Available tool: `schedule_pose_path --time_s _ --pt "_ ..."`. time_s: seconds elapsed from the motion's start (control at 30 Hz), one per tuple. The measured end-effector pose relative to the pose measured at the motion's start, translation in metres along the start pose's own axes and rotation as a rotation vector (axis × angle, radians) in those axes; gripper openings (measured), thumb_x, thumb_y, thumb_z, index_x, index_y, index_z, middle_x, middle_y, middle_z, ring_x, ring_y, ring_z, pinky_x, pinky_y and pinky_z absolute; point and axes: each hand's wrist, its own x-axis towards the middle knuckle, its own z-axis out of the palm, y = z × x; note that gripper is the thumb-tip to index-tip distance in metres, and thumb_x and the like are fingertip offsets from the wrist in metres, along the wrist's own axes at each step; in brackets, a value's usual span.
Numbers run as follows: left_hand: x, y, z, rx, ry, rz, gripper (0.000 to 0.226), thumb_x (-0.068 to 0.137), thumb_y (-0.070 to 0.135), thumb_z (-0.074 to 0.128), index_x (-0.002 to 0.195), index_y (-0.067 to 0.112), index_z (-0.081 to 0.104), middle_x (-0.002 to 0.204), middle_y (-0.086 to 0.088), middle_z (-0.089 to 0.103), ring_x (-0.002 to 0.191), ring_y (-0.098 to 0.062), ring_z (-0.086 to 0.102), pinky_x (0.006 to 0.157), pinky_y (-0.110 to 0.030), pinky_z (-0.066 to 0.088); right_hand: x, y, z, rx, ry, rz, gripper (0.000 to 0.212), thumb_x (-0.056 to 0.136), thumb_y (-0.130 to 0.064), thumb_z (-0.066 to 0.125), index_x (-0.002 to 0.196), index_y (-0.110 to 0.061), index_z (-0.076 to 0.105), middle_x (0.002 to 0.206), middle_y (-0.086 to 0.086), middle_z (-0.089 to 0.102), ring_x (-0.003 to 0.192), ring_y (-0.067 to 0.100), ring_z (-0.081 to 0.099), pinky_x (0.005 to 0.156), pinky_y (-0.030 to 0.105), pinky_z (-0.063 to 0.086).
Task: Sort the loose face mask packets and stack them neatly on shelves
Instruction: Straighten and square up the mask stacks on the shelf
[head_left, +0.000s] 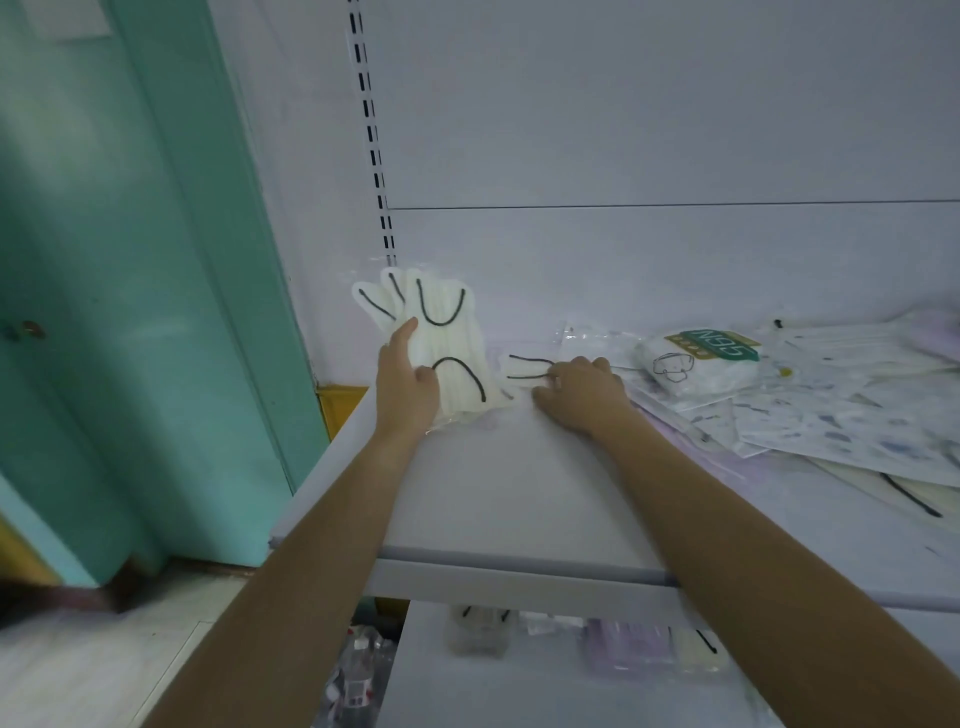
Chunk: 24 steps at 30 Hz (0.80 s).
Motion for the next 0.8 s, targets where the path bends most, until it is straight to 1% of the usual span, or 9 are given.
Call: schedule_pose_path --time_s 0.13,0.23,0.3,0.37,0.47,0.57,0.63,0.7,0.8 --pt "0.001 0.0 0.0 0.031 0.054 -0.055 0.052 0.092 -0.007 0.031 0.141 0.009 0.038 0.14 -0.013 0.036 0.126 -0.024 0.042 0.092 -0.015 0.032 0.001 0.001 -0.002 0.036 0.108 0.0 0.027 0.09 -0.03 0.045 0.102 -0.015 0.064 0.109 0.007 0.056 0.106 0.026 0.049 0.081 0.033 0.035" --pt "0.001 0.002 0.0 0.024 0.091 -0.069 0.051 0.092 -0.006 0.031 0.141 0.006 0.037 0.142 -0.014 0.033 0.127 -0.027 0.041 0.106 -0.031 0.035 0.001 0.0 -0.004 0.181 0.189 0.054 0.02 0.094 -0.024 0.04 0.083 -0.011 0.051 0.089 0.009 0.055 0.084 0.027 0.05 0.068 0.03 0.035" --pt "0.002 0.002 -0.001 0.004 0.107 -0.087 0.048 0.094 -0.002 0.034 0.141 0.007 0.038 0.143 -0.013 0.033 0.13 -0.026 0.04 0.107 -0.028 0.032 0.002 -0.002 -0.008 0.428 0.304 0.125 0.022 0.096 -0.023 0.038 0.085 -0.008 0.049 0.078 0.006 0.051 0.075 0.025 0.046 0.063 0.03 0.031" --pt "0.002 0.003 -0.001 -0.031 0.067 -0.068 0.042 0.096 0.008 0.041 0.138 0.01 0.043 0.141 -0.009 0.037 0.13 -0.021 0.039 0.1 -0.014 0.026 0.003 -0.006 -0.014 0.717 0.361 0.164 0.022 0.096 -0.024 0.04 0.083 -0.008 0.047 0.07 0.003 0.05 0.068 0.022 0.046 0.061 0.028 0.032" --pt "-0.002 0.01 0.004 -0.095 -0.134 -0.004 0.038 0.096 0.029 0.052 0.133 0.019 0.051 0.138 0.001 0.044 0.123 -0.006 0.04 0.093 -0.009 0.024 0.002 -0.016 -0.022 1.374 0.175 0.193 0.024 0.095 -0.02 0.047 0.074 -0.009 0.048 0.063 0.005 0.053 0.051 0.015 0.055 0.053 0.025 0.046" --pt "-0.007 0.012 0.006 -0.116 -0.374 0.027 0.049 0.088 0.043 0.058 0.132 0.023 0.052 0.137 0.006 0.047 0.123 -0.004 0.041 0.099 -0.019 0.029 -0.002 -0.021 -0.024 1.734 -0.108 0.081 0.02 0.098 -0.013 0.044 0.083 -0.007 0.056 0.074 0.004 0.064 0.07 0.014 0.07 0.066 0.024 0.056" --pt "-0.008 0.011 0.005 -0.18 -0.414 -0.021 0.049 0.085 0.036 0.067 0.13 0.02 0.054 0.133 0.005 0.052 0.123 -0.012 0.049 0.103 -0.031 0.039 -0.003 -0.021 -0.024 1.803 -0.205 0.022 0.015 0.099 -0.012 0.042 0.095 -0.008 0.056 0.093 0.004 0.069 0.084 0.014 0.07 0.077 0.029 0.054" --pt "-0.007 0.011 0.006 -0.175 -0.364 -0.028 0.044 0.087 0.017 0.065 0.13 0.014 0.054 0.129 -0.003 0.057 0.118 -0.019 0.055 0.102 -0.041 0.044 -0.001 -0.022 -0.022 1.748 -0.168 0.011 0.013 0.098 -0.008 0.042 0.094 -0.012 0.054 0.103 0.004 0.069 0.085 0.013 0.07 0.081 0.028 0.052" --pt "-0.003 0.01 0.005 -0.09 -0.135 -0.01 0.052 0.089 0.001 0.052 0.139 0.009 0.042 0.141 -0.009 0.045 0.13 -0.023 0.043 0.11 -0.031 0.031 -0.002 -0.02 -0.015 1.12 0.087 -0.019 0.01 0.094 -0.009 0.048 0.099 -0.013 0.055 0.109 0.007 0.065 0.079 0.012 0.063 0.076 0.023 0.045"
